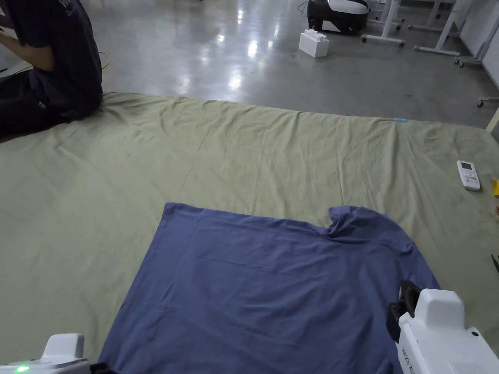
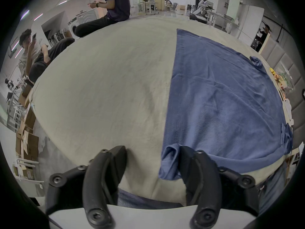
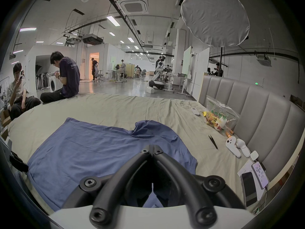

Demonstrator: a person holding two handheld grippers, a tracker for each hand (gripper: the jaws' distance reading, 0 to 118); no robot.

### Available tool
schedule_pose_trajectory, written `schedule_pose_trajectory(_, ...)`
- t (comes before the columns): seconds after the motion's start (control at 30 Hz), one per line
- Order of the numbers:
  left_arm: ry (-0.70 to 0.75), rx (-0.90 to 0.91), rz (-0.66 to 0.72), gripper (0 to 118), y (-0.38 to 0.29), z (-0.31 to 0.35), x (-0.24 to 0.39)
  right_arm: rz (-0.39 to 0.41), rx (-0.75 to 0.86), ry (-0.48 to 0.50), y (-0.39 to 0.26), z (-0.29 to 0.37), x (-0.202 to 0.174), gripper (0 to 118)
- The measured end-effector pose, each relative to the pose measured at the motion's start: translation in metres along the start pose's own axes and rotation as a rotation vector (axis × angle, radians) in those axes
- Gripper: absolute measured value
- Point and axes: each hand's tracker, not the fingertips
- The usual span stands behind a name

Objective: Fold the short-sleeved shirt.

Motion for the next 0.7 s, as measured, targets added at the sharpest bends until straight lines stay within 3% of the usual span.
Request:
schedule_pose_trajectory(0.13,-0.081,0.026,-0.090,9,-0.004,0.008,0.022,0.008,-0.005,-0.001,-0.005,0.003,0.006,0)
schedule_pose_trajectory(0.37,-0.059,0.047,-0.088,8,-0.010,0.022,0.021,0.029,-0.099,-0.032,-0.018,0.015,0.049,5)
schedule_pose_trajectory(0.43,-0.053,0.058,-0.100,8,-0.011,0.029,0.020,0.026,-0.177,-0.058,-0.021,0.022,0.066,26)
schedule_pose_trajectory(0.47,-0.057,0.064,-0.102,8,-0.011,0.031,0.019,0.020,-0.233,-0.057,-0.023,0.024,0.076,43)
schedule_pose_trajectory(0.5,-0.058,0.070,-0.097,8,-0.010,0.034,0.018,0.000,-0.292,-0.052,-0.027,0.025,0.083,51)
schedule_pose_trajectory(0.7,-0.056,0.082,-0.097,8,-0.009,0.038,0.019,-0.011,-0.549,-0.038,-0.069,0.032,0.110,59)
